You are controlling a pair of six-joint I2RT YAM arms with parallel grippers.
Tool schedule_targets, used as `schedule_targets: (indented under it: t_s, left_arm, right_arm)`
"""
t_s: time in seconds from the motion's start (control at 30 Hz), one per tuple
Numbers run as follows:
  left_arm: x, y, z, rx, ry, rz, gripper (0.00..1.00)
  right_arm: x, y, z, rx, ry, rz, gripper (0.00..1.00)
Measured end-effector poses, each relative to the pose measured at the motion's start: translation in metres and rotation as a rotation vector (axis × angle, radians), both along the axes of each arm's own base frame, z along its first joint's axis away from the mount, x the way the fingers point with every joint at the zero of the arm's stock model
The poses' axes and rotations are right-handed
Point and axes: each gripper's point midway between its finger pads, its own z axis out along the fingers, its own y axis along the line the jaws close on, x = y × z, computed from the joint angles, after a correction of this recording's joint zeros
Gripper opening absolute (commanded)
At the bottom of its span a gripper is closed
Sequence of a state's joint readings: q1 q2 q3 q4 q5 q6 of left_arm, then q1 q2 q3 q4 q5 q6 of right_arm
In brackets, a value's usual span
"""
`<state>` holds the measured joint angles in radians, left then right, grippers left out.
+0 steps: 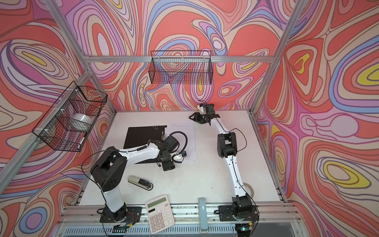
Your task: Put the files into the folder
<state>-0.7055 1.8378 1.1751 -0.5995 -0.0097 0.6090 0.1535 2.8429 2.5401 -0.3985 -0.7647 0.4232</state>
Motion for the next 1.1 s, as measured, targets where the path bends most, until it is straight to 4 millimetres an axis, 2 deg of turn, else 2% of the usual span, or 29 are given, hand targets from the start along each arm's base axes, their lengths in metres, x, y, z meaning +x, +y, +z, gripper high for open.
schedule_targets:
  t_s: [0.53, 0.93, 1.1]
  left_arm:
    - [0.010, -0.004, 0.001, -0.006, -0.033, 0.012, 0.84]
    - [0.019, -0.007, 0.003, -0.019, -0.071, 0.047, 0.84]
    - [0.026, -0.009, 0.004, -0.024, -0.090, 0.075, 0.84]
  right_arm:
    - [-0.017, 0.008, -0.003, 0.039, 0.030, 0.087, 0.50]
    - [-0.035, 0.005, -0.004, -0.001, 0.055, 0.116, 0.48]
    - [-0.036, 0.005, -0.003, -0.006, 0.056, 0.119, 0.48]
